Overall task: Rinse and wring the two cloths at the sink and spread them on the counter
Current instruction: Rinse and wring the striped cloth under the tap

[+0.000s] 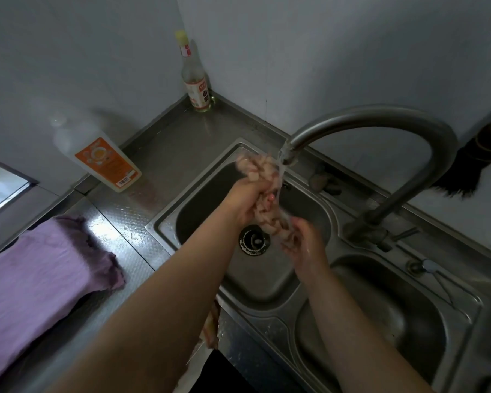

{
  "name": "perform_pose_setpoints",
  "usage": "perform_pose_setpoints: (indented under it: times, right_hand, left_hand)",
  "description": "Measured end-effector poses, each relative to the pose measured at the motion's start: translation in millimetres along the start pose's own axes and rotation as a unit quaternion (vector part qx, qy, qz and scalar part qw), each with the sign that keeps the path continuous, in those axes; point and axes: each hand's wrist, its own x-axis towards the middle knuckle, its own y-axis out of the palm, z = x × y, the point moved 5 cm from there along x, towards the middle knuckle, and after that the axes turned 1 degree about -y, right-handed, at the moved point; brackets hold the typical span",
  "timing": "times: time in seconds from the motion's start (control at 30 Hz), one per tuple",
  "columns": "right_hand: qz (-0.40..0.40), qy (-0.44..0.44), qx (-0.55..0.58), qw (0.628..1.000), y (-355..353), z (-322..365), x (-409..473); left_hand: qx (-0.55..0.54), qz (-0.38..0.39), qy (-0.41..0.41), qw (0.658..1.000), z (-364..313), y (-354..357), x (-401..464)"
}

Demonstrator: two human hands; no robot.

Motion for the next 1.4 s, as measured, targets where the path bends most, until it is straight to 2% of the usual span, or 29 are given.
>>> perform_pose_setpoints:
  times: [0.07, 0.1, 0.17, 0.23, 0.27, 0.33, 0.43, 0.5, 0.6, 0.67, 0.73, 0.8, 0.9, 0.97, 1.04, 1.14, 1.2, 1.24, 1.3, 1.4]
  right_hand:
    - [-0.032, -0.016, -0.067, 0.997, -9.2, 5.1, 12.3]
    - [-0.024, -0.012, -0.059, 0.998, -10.9, 8.1, 20.7]
    - [0.068, 0.028, 0.048, 0.996, -5.6, 15.1, 35.0]
    - [0.176, 0.054, 0.143, 0.972, 6.9, 31.0, 40.4]
    - [0.203, 0.060, 0.166, 0.963, 10.1, 38.7, 42.8]
    - [0.187, 0.066, 0.148, 0.969, 7.6, 48.8, 49.8]
    - [0.139, 0.006, 0.028, 0.990, 1.8, 63.0, 56.1]
    - [0.126, -0.039, -0.060, 0.989, 1.4, 71.1, 56.6]
    - [0.238, -0.021, -0.147, 0.960, 21.0, 70.7, 44.0]
    - [0.273, -0.005, -0.218, 0.937, 26.6, 65.6, 37.3]
    - [0.252, -0.024, -0.270, 0.929, 28.1, 67.0, 36.4]
    - [0.197, -0.048, -0.264, 0.943, 28.6, 75.5, 34.7]
    - [0.103, -0.086, -0.301, 0.944, 24.8, 95.0, 38.9]
    - [0.070, -0.090, -0.258, 0.959, 22.0, 99.0, 44.9]
    - [0.061, -0.042, -0.129, 0.989, 20.7, 94.5, 47.4]
    - [0.086, 0.003, 0.066, 0.994, 21.7, 92.1, 45.7]
    - [0.112, -0.027, 0.092, 0.989, 32.6, 91.3, 39.4]
    - [0.121, -0.062, 0.050, 0.989, 42.0, 88.4, 32.6]
    - [0.129, -0.123, -0.090, 0.980, 66.5, 70.9, 17.4]
    - [0.169, -0.205, -0.260, 0.928, 92.5, 51.6, 3.0]
  left_hand:
    - [0.104, 0.056, 0.035, 0.992, -5.2, 10.1, -7.9]
    - [0.147, 0.081, 0.045, 0.985, -6.9, 12.7, -10.1]
    - [0.212, 0.133, 0.055, 0.967, -5.0, 19.9, -15.0]
    - [0.253, 0.141, 0.071, 0.955, -3.9, 22.4, -19.9]
    - [0.264, 0.127, 0.077, 0.953, -4.7, 21.3, -23.4]
    - [0.264, 0.093, 0.081, 0.957, -5.9, 14.5, -26.0]
    - [0.291, -0.031, 0.121, 0.949, -8.6, -7.9, -21.5]
    - [0.280, -0.116, 0.161, 0.939, -9.9, -19.4, -17.9]
    - [0.243, -0.156, 0.147, 0.946, -15.5, -23.0, -13.0]
    - [0.219, -0.151, 0.120, 0.956, -24.2, -22.0, -8.4]
    - [0.191, -0.112, 0.095, 0.971, -33.3, -18.3, -6.7]
    - [0.214, -0.049, 0.070, 0.973, -36.8, -17.1, -6.5]
    - [0.327, 0.070, 0.028, 0.942, -31.0, -20.0, -8.8]
    - [0.378, 0.104, 0.043, 0.919, -27.2, -21.4, -10.2]
    - [0.399, 0.090, 0.096, 0.907, -29.1, -18.9, -16.0]
    - [0.334, 0.032, 0.137, 0.932, -28.6, -19.2, -20.1]
    - [0.224, -0.030, 0.112, 0.968, -23.8, -24.6, -7.2]
    - [0.124, -0.053, 0.063, 0.989, -18.4, -23.9, 0.0]
    - [-0.060, -0.065, -0.028, 0.996, -6.2, -11.9, 8.6]
    - [-0.136, -0.028, -0.015, 0.990, -2.3, 9.2, 1.4]
